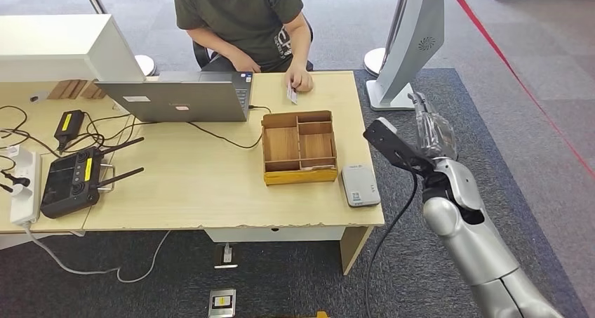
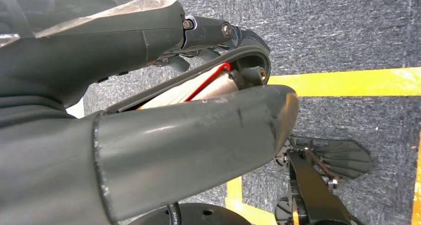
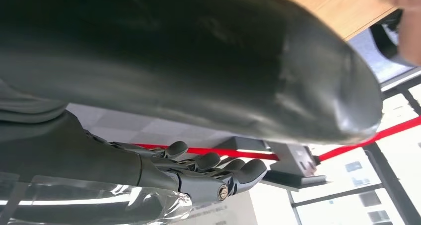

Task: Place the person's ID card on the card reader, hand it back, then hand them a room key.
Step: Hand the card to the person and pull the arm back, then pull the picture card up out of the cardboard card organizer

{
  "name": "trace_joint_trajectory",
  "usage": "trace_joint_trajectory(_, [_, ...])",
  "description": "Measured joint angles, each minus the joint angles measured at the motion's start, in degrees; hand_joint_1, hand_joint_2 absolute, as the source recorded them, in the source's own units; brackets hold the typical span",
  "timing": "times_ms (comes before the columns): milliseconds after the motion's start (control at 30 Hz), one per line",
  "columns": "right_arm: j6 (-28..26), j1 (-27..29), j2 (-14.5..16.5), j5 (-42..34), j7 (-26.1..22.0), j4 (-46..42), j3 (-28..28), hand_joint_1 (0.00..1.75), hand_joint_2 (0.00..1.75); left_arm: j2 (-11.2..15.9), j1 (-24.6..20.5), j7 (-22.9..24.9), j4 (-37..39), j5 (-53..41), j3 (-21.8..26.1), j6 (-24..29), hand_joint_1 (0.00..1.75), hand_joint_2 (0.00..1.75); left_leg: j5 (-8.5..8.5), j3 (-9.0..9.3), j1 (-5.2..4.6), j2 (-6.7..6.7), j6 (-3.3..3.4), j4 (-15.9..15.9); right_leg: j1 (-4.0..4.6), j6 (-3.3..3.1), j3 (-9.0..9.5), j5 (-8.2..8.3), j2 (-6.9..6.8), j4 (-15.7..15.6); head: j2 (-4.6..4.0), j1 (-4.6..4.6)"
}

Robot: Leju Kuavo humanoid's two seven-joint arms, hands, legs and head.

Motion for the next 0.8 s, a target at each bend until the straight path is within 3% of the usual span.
trace_joint_trajectory(167, [1.4, 4.2, 0.1, 1.2, -0.1, -7.4, 2.9, 0.00, 0.00, 0.0, -0.1, 0.0, 0.0, -1.3, 0.0, -0.4, 0.00, 0.00, 0.00, -0.01, 0.01, -0.01, 0.00, 0.0, 0.01, -0.01, -0.02, -0.03, -0.01, 0.0, 0.01, -0.01])
trace_joint_trajectory(467, [2.7, 9.3, -3.3, 4.6, 2.9, -16.5, 8.2, 0.00, 0.00, 0.4, -0.2, -1.8, 0.0, -2.9, 0.0, -0.6, 0.00, 0.00, -0.03, -0.04, 0.00, 0.00, 0.01, 0.0, 0.00, -0.02, -0.02, -0.06, -0.03, 0.0, 0.01, 0.00])
trace_joint_trajectory(600, [3.0, 9.5, -3.7, 5.6, 3.2, -17.0, 10.3, 0.00, 1.75, 0.4, -0.2, -2.3, 0.0, -3.0, 0.0, -0.5, 0.00, 0.00, -0.02, -0.03, 0.00, 0.00, 0.00, 0.0, 0.00, -0.03, -0.01, -0.06, -0.03, 0.0, 0.01, -0.01])
trace_joint_trajectory(800, [3.5, 8.4, -3.8, 8.8, 4.1, -16.1, 13.8, 0.00, 1.75, 0.4, -0.3, -2.6, 0.0, -3.0, 0.0, -0.5, 0.00, 0.00, 0.00, -0.04, 0.01, 0.00, -0.01, 0.0, 0.01, -0.03, -0.01, -0.06, -0.03, 0.0, 0.01, -0.02])
